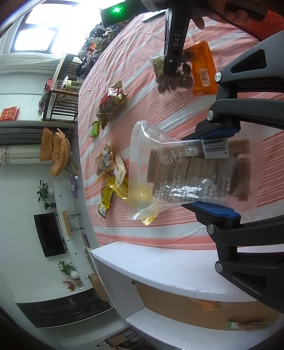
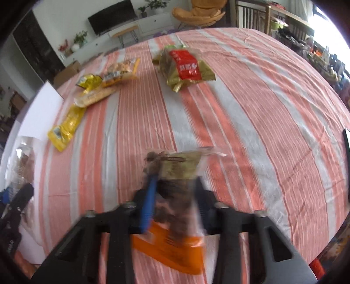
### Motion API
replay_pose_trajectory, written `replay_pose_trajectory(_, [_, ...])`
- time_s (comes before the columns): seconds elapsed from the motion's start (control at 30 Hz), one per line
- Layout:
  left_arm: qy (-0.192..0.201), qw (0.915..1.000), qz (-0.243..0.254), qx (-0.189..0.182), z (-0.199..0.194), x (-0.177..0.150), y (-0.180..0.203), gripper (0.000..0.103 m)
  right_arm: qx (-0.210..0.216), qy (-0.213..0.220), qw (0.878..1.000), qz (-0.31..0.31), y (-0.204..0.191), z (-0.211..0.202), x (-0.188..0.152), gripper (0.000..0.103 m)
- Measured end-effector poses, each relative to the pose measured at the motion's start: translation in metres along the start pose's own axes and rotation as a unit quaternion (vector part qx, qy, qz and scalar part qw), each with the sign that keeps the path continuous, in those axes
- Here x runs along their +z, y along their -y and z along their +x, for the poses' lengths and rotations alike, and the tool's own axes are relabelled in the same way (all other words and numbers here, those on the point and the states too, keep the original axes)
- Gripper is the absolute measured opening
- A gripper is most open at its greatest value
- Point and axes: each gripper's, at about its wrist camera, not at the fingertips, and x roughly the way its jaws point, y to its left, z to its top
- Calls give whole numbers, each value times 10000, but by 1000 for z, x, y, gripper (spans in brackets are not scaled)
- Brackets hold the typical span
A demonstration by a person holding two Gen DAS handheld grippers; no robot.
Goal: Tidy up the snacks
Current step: 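Carry both bags over the white box and open both grippers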
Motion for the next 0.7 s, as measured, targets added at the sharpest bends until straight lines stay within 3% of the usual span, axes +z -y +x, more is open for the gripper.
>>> replay_pose_trajectory(0.17, [-66, 9999, -26, -80, -1, -2, -1, 48, 105, -171, 9998, -66, 0, 4, 2, 28])
replay_pose_trajectory(0.27, [-193, 9987, -310, -366, -3, -4, -13, 48, 626, -95, 9975, 303, 8, -5, 1, 19])
replay_pose_trajectory(0.43, [-295, 9939, -747, -759, -12, -2, -32, 48, 1166, 191, 9904, 718, 15, -28, 0, 18])
replay_pose_trajectory(0.6, [-98, 9866, -1140, -1161, -44, 9, -64, 48, 1579, 481, 9823, 886, 12, -55, 5, 18])
replay_pose_trajectory(0.7, [109, 9847, -1387, -1052, -69, 13, -102, 48, 1909, 674, 9768, 692, -12, -82, 11, 17])
